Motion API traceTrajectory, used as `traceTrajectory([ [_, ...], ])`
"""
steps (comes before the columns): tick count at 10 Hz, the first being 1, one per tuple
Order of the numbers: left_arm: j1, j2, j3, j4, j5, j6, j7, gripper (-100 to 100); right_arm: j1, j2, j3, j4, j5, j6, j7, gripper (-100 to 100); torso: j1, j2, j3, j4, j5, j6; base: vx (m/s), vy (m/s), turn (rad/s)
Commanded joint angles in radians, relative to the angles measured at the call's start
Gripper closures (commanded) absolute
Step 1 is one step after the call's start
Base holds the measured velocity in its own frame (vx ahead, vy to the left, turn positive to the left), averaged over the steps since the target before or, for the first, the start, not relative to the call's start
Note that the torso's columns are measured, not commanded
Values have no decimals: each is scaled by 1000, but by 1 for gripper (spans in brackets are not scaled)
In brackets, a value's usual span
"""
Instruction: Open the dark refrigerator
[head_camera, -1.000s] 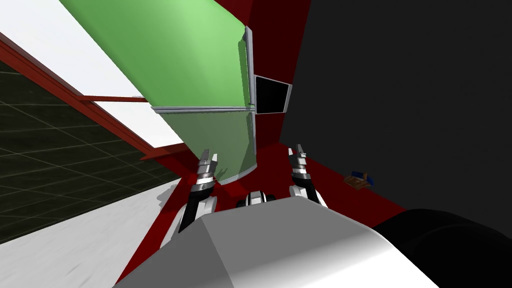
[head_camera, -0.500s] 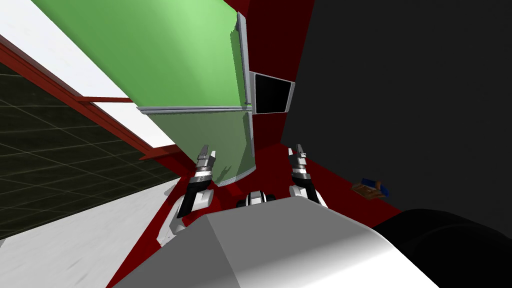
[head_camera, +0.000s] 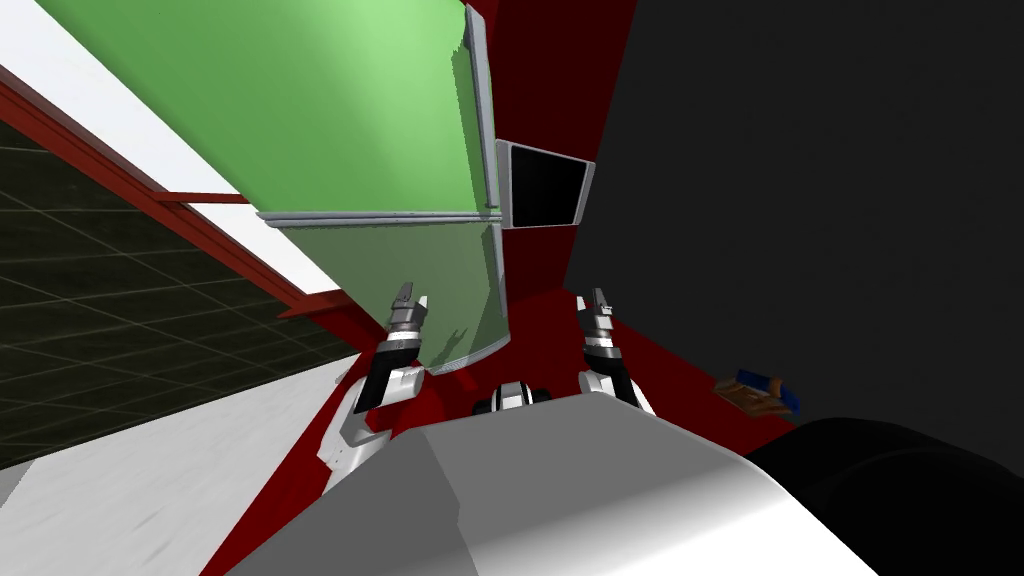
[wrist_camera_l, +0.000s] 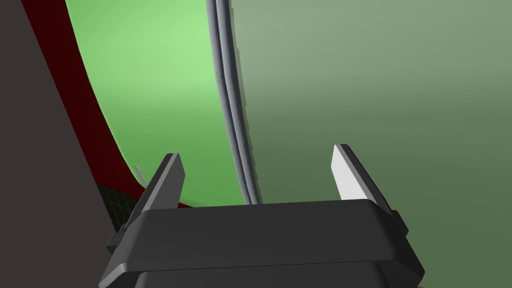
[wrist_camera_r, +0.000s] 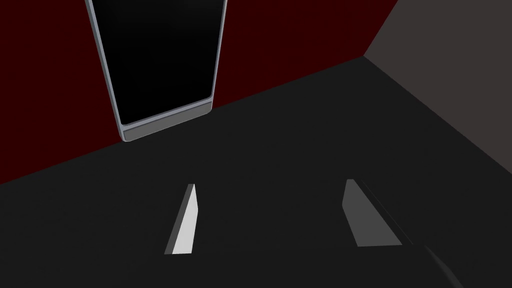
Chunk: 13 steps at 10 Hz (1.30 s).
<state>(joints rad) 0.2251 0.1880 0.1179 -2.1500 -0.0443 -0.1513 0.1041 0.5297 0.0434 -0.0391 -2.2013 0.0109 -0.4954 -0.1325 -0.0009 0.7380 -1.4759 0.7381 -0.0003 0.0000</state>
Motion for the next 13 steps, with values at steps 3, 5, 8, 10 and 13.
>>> traceTrajectory([
  [3, -99, 13, 62, 24, 29, 123, 18, -100, 0, 0, 0, 0, 0, 0, 0, 0, -5, -2, -1, -1, -1, 0, 92, -178, 91],
  [5, -143, 17, 88, 36, 41, 173, 25, -100, 0, 0, 0, 0, 0, 0, 0, 0, 2, 0, 0, 0, 1, 0, 82, -145, 59],
  [8, -231, 23, 141, 62, 65, 261, 40, -100, 0, 0, 0, 0, 0, 0, 0, 0, 3, 0, 0, 0, 1, 0, 88, -125, 73],
  [10, -279, 26, 169, 76, 78, 316, 47, -100, 0, 0, 0, 0, 0, 0, 0, 0, 0, 2, 1, 0, 0, 0, 57, -145, 78],
  [13, -330, 30, 196, 92, 91, 384, 55, -100, 0, 0, 0, 0, 0, 0, 0, 0, 1, -1, -1, 0, 0, 0, 71, -134, 68],
])
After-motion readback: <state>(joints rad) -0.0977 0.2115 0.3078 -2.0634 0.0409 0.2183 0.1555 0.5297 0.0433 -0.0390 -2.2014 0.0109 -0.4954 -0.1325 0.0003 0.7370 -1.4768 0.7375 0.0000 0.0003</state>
